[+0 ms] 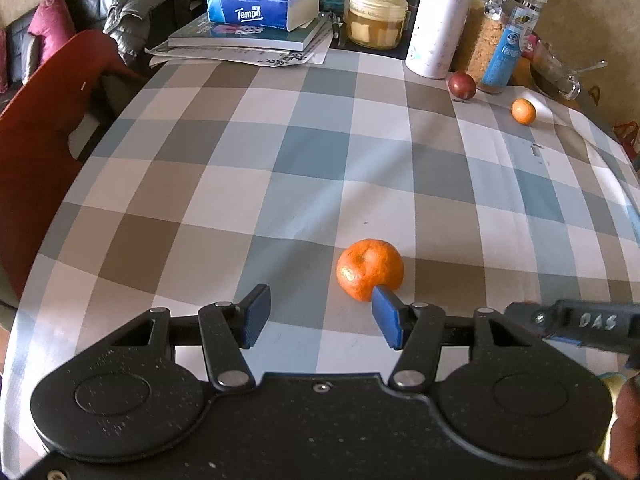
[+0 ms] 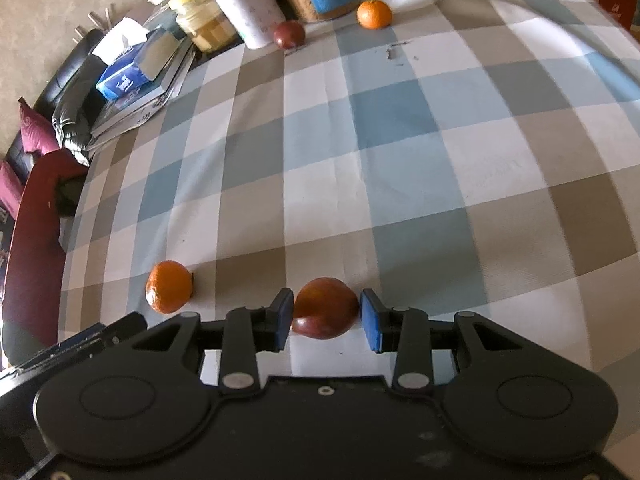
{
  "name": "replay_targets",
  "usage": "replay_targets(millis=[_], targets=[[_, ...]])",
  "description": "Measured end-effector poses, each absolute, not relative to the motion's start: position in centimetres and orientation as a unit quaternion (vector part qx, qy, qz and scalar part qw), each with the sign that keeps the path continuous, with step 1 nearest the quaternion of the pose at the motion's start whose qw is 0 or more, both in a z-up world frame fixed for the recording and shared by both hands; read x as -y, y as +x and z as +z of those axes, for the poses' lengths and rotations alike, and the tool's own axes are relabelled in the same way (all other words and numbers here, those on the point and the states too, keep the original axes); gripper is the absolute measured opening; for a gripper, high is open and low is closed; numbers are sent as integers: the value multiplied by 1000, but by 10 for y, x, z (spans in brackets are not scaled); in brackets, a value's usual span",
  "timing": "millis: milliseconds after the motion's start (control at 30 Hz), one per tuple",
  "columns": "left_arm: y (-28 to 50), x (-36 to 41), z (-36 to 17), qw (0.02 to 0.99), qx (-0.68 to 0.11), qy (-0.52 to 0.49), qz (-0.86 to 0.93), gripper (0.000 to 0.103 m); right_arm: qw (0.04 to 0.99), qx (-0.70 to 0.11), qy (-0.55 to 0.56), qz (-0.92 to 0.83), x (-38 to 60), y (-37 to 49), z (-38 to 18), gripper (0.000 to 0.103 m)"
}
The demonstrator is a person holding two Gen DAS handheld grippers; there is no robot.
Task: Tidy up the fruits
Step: 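Grasp an orange with the left tool while the right tool grasps a red passion fruit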
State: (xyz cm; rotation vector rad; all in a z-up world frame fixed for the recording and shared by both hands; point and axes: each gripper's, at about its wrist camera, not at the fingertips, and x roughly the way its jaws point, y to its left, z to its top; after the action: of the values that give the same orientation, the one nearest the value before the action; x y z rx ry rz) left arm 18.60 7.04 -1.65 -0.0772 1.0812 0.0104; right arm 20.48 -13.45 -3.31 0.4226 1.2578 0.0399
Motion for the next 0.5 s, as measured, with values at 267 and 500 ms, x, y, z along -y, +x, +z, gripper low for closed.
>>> replay_targets(millis=[267,500], targets=[[201,-66,-22,858,-508,-73,-1,61,796,-577,180,24,124,205,-38,38],[206,-54,-34,870,-486,-83,9,61,834,-532,144,31,121,194,-38,35]])
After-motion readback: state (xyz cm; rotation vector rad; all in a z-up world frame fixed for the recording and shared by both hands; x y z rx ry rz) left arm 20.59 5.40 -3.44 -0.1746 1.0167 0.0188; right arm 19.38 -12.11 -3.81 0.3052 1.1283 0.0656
